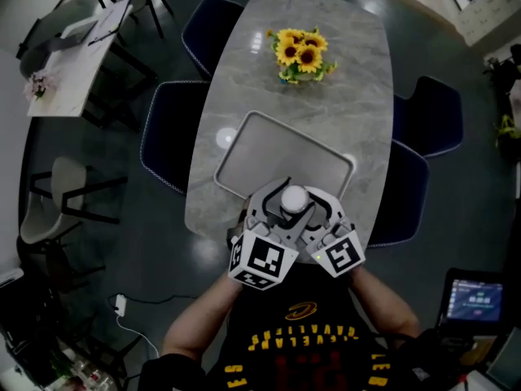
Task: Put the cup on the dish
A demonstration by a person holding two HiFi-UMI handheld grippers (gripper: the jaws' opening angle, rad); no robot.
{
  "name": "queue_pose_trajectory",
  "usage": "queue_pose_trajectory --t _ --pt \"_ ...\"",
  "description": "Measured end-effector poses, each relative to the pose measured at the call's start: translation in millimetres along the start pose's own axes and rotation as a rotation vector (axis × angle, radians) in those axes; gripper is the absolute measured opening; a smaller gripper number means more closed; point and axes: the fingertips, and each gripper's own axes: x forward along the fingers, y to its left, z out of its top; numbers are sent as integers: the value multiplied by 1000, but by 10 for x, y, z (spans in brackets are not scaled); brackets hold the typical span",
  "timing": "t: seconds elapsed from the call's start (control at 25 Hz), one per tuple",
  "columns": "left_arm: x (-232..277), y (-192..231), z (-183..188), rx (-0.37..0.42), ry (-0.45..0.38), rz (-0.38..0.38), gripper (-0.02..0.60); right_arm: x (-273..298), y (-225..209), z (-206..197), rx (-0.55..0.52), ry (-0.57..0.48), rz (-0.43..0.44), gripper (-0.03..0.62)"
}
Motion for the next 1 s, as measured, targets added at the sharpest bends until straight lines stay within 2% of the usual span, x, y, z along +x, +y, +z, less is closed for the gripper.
queue_pose_trajectory --t 0.44,1.0 --pt "423 207 -165 36 65 29 270 215 -365 -288 -59 36 4 233" --pt "855 461 -564 21 151 29 270 535 -608 -764 -29 79 21 233"
